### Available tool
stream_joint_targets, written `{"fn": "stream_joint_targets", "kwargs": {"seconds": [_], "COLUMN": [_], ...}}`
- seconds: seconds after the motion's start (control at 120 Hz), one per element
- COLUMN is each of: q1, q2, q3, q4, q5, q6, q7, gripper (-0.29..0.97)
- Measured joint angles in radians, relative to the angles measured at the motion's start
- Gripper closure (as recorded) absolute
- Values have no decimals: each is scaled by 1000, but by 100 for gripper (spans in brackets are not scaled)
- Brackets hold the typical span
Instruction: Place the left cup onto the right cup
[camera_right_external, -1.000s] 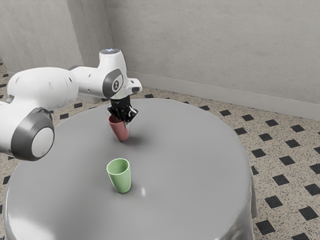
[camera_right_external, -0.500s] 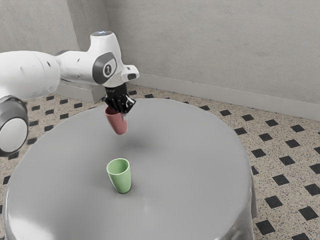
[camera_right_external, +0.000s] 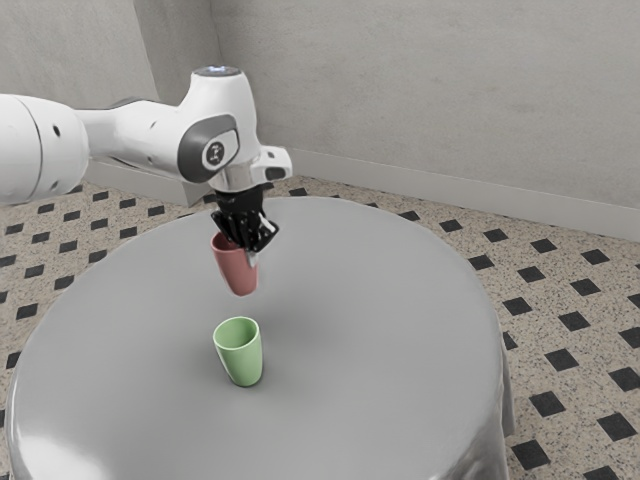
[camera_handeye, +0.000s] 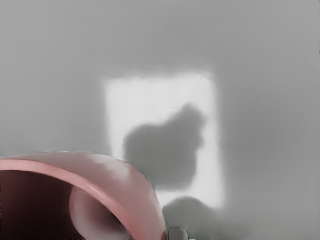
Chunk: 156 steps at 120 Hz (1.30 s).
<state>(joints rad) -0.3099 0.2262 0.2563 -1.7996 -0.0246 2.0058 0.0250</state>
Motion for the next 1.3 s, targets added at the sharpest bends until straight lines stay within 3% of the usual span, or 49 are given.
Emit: {"fn": "stream_joint_targets", "kwargs": {"seconds": [0.625, 1.3], "q1": [-73, -78], "q2": [-236, -288], "q3": [-15, -30], "q4": [-237, -319], "q5": [67, 64], "q6": [3, 16], "q7": [-76, -153], "gripper": [78, 78]}}
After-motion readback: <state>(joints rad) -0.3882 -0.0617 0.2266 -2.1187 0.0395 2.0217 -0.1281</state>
